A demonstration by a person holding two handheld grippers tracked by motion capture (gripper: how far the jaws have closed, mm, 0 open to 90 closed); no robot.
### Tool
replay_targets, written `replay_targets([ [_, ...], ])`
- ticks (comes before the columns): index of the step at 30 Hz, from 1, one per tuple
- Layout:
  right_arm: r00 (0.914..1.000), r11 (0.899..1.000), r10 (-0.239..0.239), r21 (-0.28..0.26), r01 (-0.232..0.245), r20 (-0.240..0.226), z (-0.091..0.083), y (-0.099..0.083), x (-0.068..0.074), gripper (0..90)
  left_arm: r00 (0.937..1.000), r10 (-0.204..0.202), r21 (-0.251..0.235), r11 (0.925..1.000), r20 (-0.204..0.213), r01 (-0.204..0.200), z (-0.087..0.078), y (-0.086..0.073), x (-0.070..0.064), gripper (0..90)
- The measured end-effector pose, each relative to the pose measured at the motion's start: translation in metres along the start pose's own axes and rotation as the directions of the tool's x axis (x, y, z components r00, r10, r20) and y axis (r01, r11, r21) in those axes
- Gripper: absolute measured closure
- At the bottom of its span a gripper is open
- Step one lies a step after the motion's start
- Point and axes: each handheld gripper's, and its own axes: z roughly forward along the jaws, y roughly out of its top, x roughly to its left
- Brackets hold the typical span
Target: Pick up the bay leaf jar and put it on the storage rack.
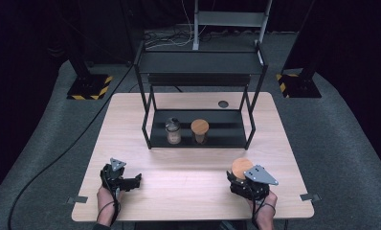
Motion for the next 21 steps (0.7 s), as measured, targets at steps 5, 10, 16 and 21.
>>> replay_targets([
  [5, 1.0, 1.0, -0.009, 0.001, 0.009, -0.003, 0.002, 0.002, 0.0, 24.5, 1.0, 0.003, 0.0, 1.0, 0.004, -0.003, -0.001, -0.001, -0.002, 0.8],
  [10, 0.9998, 1.0, -0.02, 0.0, 0.02, -0.005, 0.004, 0.005, 0.0, 24.4, 1.0, 0.005, 0.001, 1.0, 0.004, -0.005, -0.001, -0.001, -0.002, 0.8],
  [16, 0.9997, 1.0, -0.024, -0.001, 0.024, -0.003, 0.007, 0.009, -0.002, 24.4, 1.0, 0.004, 0.001, 1.0, 0.004, -0.004, -0.001, -0.001, -0.002, 0.8],
  [21, 0.9996, 1.0, -0.029, 0.0, 0.029, -0.001, 0.008, 0.011, -0.004, 24.4, 1.0, 0.004, 0.001, 1.0, 0.004, -0.004, -0.001, -0.001, -0.002, 0.8],
])
